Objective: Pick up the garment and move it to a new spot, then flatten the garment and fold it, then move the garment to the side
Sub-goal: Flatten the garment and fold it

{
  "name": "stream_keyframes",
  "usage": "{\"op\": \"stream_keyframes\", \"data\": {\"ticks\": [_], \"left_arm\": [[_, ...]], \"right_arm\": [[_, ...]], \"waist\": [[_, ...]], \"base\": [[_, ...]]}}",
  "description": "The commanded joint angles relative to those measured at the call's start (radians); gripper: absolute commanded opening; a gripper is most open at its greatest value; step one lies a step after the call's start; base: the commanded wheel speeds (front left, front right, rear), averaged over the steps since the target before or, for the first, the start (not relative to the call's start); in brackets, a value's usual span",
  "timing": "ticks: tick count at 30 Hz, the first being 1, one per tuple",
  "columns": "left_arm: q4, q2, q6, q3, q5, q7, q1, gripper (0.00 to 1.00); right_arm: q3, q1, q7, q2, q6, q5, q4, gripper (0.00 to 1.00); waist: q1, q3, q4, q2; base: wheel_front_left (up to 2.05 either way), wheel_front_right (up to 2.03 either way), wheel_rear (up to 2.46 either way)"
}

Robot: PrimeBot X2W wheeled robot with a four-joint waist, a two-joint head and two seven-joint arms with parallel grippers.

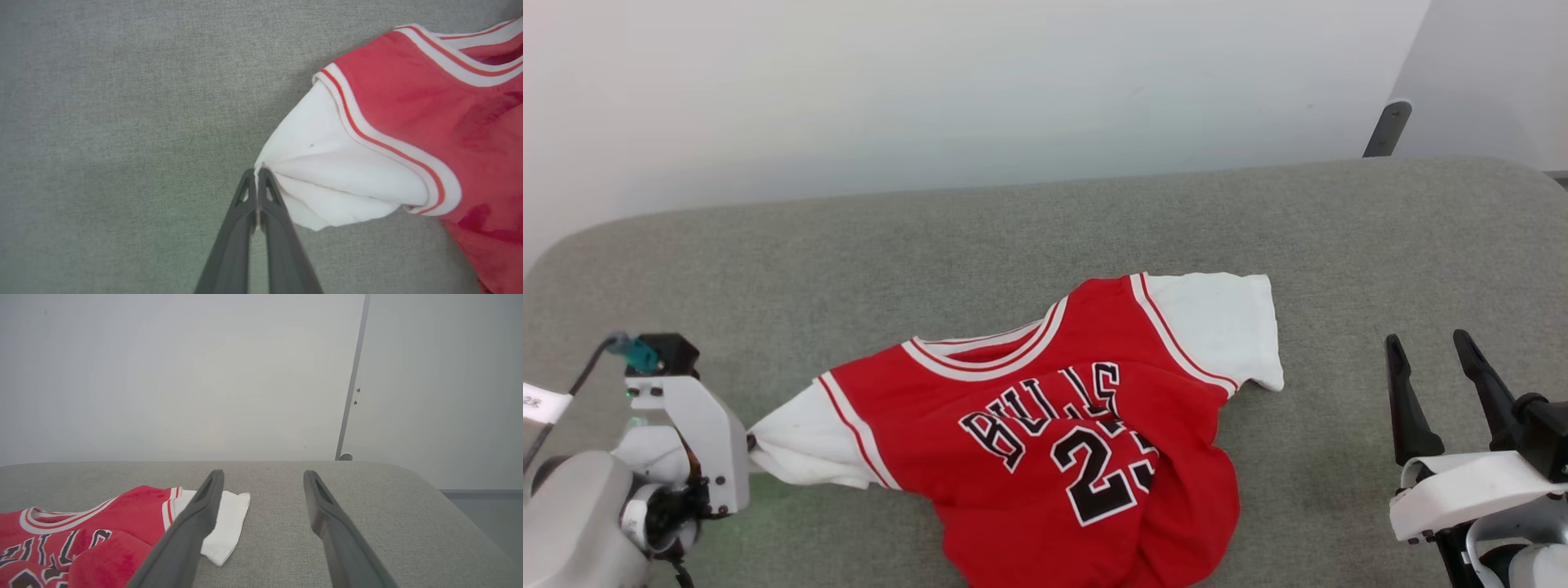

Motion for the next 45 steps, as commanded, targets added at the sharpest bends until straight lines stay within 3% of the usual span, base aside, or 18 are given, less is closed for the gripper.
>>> {"op": "stream_keyframes", "data": {"ticks": [1, 2, 3, 4, 5, 16, 30, 38, 39, 41, 45], "left_arm": [[0.020, -0.010, -0.011, -0.001, -0.003, -0.010, -0.013, 0.10], [0.038, -0.015, -0.014, -0.002, -0.001, -0.018, -0.017, 0.44], [0.055, -0.019, -0.019, -0.004, 0.001, -0.023, -0.022, 0.67], [0.070, -0.024, -0.022, -0.006, 0.001, -0.027, -0.028, 0.75], [0.084, -0.028, -0.026, -0.008, 0.002, -0.032, -0.035, 1.00], [0.138, -0.010, -0.054, -0.024, 0.013, -0.012, -0.115, 1.00], [0.150, -0.017, -0.015, -0.043, -0.026, 0.123, -0.088, 1.00], [0.165, -0.010, 0.015, -0.039, -0.035, 0.127, -0.064, 1.00], [0.172, -0.017, 0.017, -0.040, -0.041, 0.136, -0.057, 0.91], [0.183, -0.024, 0.015, -0.037, -0.055, 0.144, -0.047, 0.00], [0.192, -0.041, 0.012, -0.035, -0.069, 0.155, -0.042, 0.00]], "right_arm": [[0.003, -0.004, 0.002, -0.003, -0.001, 0.009, -0.005, 1.00], [0.004, -0.005, 0.003, -0.003, -0.001, 0.008, -0.006, 1.00], [0.006, -0.006, 0.005, -0.002, -0.001, 0.008, -0.007, 1.00], [0.007, -0.007, 0.008, -0.001, -0.001, 0.008, -0.009, 1.00], [0.008, -0.008, 0.009, -0.001, -0.001, 0.007, -0.010, 1.00], [-0.002, -0.004, 0.013, 0.000, -0.001, 0.007, -0.024, 1.00], [-0.002, -0.015, 0.027, -0.005, -0.001, 0.007, -0.085, 1.00], [-0.005, -0.020, 0.039, 0.001, -0.001, 0.007, -0.131, 1.00], [-0.006, -0.020, 0.040, 0.001, -0.001, 0.006, -0.136, 1.00], [-0.010, -0.019, 0.045, 0.000, -0.001, 0.002, -0.145, 1.00], [-0.016, -0.035, 0.055, -0.013, -0.001, -0.003, -0.156, 1.00]], "waist": [[0.0000, 0.002, -0.003, 0.0000], [0.0000, 0.003, -0.004, 0.0000], [0.0000, 0.004, -0.006, 0.0000], [0.0000, 0.005, -0.007, 0.0000], [0.0000, 0.005, -0.008, 0.0000], [0.0000, 0.002, -0.002, 0.0000], [0.0000, 0.035, -0.021, 0.0000], [0.0000, 0.067, -0.042, 0.0000], [0.0000, 0.069, -0.043, 0.0000], [0.0000, 0.073, -0.045, 0.0000], [0.0000, 0.076, -0.043, 0.0000]], "base": [[0.00, 0.00, 0.00], [0.00, 0.00, 0.00], [0.00, 0.00, 0.00], [0.00, 0.00, 0.00], [0.00, 0.00, 0.00], [0.00, 0.00, 0.00], [0.00, 0.00, 0.00], [0.00, 0.00, 0.00], [0.00, 0.00, 0.00], [0.00, 0.00, 0.00], [0.00, 0.00, 0.00]]}}
